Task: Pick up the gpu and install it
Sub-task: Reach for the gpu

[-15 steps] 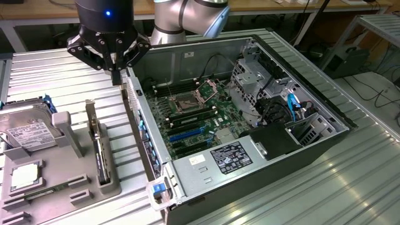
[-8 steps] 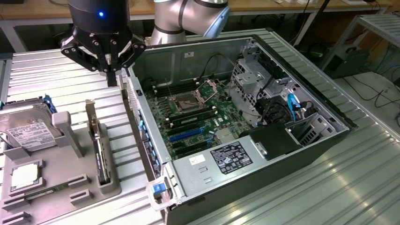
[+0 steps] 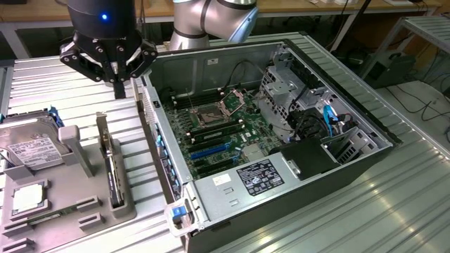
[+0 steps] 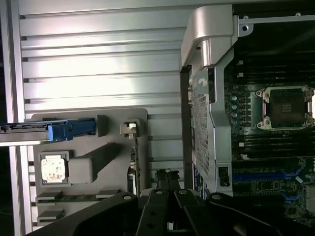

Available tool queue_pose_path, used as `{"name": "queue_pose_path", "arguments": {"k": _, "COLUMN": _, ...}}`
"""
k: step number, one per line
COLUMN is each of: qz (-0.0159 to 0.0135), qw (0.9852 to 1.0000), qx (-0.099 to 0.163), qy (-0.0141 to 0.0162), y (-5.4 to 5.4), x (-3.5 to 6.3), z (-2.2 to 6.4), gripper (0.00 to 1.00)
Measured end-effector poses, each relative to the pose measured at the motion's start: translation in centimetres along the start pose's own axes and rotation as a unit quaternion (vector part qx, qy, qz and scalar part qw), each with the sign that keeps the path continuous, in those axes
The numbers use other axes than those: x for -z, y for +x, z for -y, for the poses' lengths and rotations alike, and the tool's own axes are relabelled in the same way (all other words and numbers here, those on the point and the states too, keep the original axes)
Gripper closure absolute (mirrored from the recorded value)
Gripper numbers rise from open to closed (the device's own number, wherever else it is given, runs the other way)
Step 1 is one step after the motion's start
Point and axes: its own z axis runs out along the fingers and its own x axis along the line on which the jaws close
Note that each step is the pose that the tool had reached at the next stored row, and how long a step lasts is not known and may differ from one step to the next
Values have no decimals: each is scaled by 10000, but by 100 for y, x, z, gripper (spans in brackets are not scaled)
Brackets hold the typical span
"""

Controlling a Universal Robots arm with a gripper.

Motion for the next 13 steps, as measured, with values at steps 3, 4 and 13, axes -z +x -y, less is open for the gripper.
{"name": "queue_pose_path", "arguments": {"k": 3, "qz": 0, "qw": 10000, "qx": 7, "qy": 0, "y": 41, "x": -3, "z": 3, "gripper": 89}}
{"name": "queue_pose_path", "arguments": {"k": 4, "qz": 0, "qw": 10000, "qx": 10, "qy": 0, "y": 57, "x": -4, "z": 4, "gripper": 89}}
{"name": "queue_pose_path", "arguments": {"k": 13, "qz": -1, "qw": 10000, "qx": 33, "qy": 1, "y": 183, "x": -12, "z": 15, "gripper": 89}}
